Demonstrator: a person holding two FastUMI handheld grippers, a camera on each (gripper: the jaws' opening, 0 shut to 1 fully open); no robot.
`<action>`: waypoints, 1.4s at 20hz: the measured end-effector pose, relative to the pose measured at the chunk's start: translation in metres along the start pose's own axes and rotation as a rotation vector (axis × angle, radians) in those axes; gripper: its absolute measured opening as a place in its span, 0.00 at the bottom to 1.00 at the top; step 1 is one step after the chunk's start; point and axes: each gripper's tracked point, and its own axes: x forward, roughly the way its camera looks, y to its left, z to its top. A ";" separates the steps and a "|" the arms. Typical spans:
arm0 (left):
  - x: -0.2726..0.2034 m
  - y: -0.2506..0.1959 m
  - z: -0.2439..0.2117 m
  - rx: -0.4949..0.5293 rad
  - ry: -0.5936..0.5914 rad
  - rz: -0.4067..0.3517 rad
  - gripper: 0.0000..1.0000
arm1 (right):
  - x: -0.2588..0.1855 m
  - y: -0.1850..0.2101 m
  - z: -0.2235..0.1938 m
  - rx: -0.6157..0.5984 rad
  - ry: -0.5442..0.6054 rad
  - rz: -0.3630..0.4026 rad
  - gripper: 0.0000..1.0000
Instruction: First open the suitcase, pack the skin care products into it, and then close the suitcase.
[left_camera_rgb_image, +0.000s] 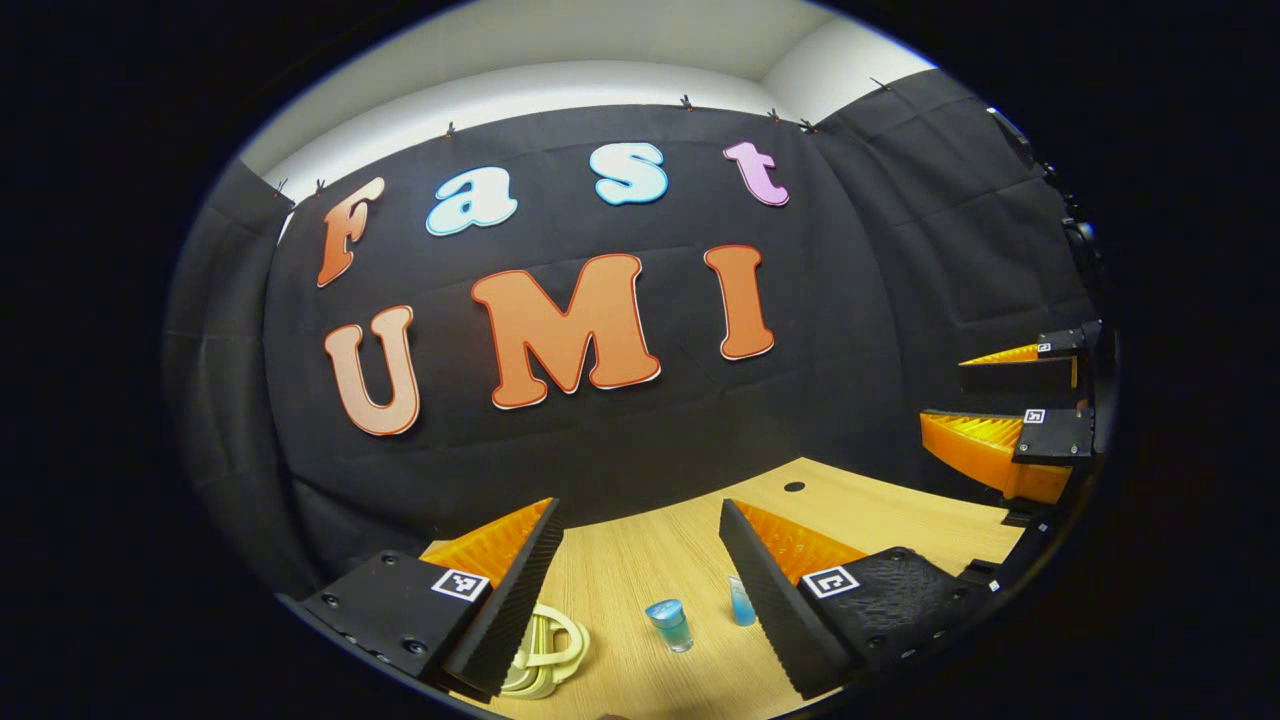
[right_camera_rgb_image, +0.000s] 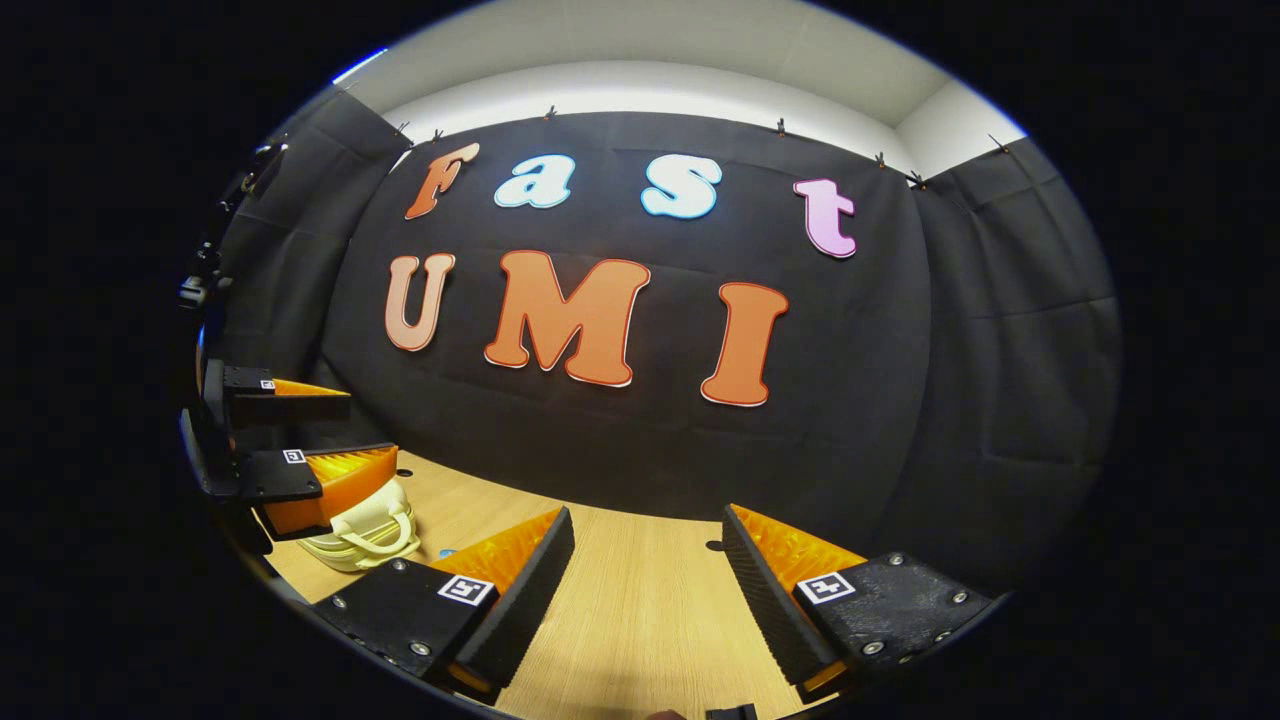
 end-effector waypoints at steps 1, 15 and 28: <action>0.001 0.004 -0.002 0.015 0.001 0.006 1.00 | 0.003 0.002 -0.001 0.002 0.002 0.005 0.95; 0.035 0.045 -0.098 0.325 0.170 0.072 0.98 | 0.076 0.043 -0.025 0.024 0.036 0.191 0.95; 0.050 0.084 -0.258 0.666 0.374 -0.158 0.97 | 0.085 0.078 -0.051 0.037 0.147 0.024 0.94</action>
